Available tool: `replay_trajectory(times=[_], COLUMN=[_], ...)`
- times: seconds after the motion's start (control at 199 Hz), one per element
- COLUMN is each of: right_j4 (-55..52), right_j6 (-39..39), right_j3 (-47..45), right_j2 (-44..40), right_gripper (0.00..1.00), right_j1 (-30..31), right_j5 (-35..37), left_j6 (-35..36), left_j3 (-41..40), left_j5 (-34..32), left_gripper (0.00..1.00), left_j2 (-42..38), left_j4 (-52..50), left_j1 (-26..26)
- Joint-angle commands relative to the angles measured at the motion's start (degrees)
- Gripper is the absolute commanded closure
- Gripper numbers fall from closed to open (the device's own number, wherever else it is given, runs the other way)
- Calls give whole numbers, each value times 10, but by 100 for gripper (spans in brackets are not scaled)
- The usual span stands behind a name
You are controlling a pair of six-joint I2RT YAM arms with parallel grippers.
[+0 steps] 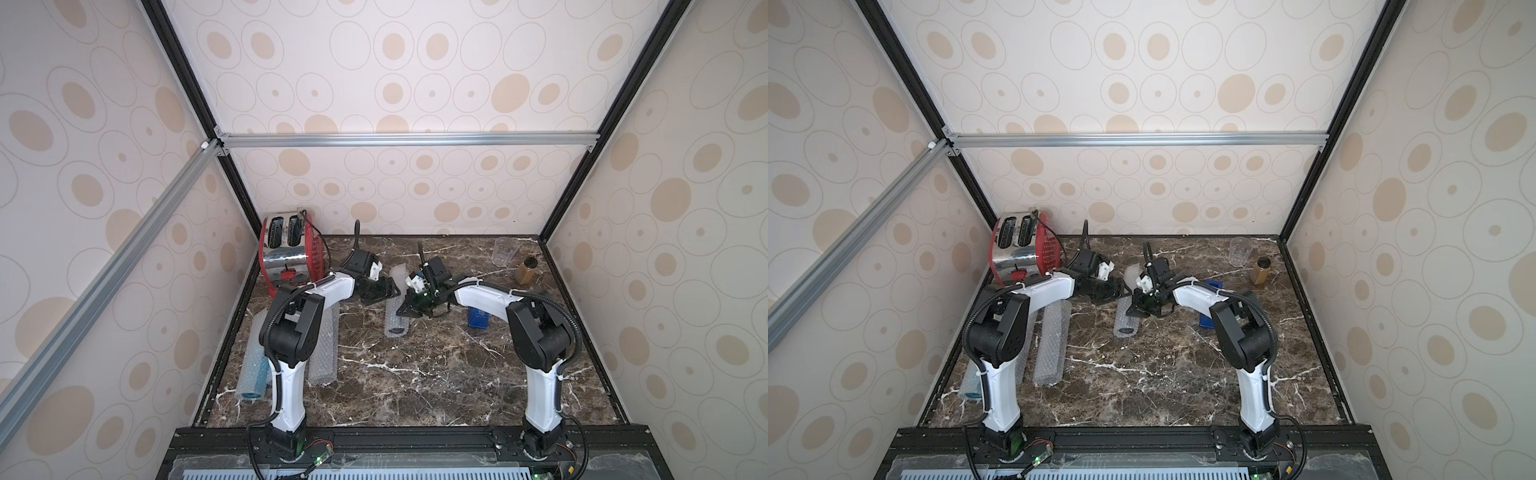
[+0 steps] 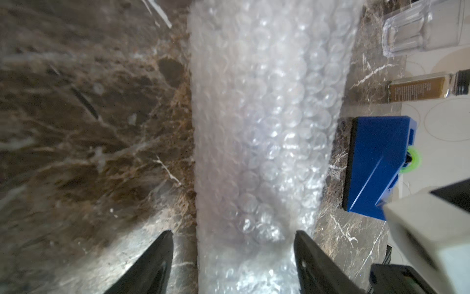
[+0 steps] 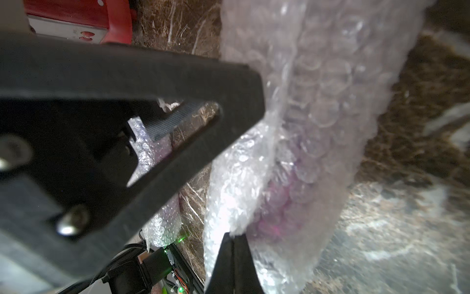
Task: Wrap wine bottles in bubble wrap
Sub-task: Wrap the wine bottle in bubble wrap.
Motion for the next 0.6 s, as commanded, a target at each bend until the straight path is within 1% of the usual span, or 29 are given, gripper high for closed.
replay_trajectory(times=[0.0,0.085,0.221,0.377,0.417,0.507,0.597], right_j4=[-10,-14,-29,-37,-41,-56,-83], right_j6=[-8,-8,-18,-24,-25,-30,-47], right_j3=[1,6,11,7,6,-2,-13], right_j2=[15,18,20,5,-2,-31,-71], right_gripper=[100,100,100,99,96,87,78], right_j1=[2,2,0,-6,-9,-23,-42], right_j5=[0,-3,0,4,4,10,32], left_j6=[6,10,15,19,19,22,22], left_j3=[67,85,112,99,91,70,60], left_j5=[-3,-3,-4,-13,-12,-10,-9], left_gripper=[26,26,31,38,39,43,46], left_j2=[36,54,89,101,98,89,89], left_j4=[-34,-39,-58,-60,-57,-48,-41], left_j1=[3,4,4,4,4,4,4])
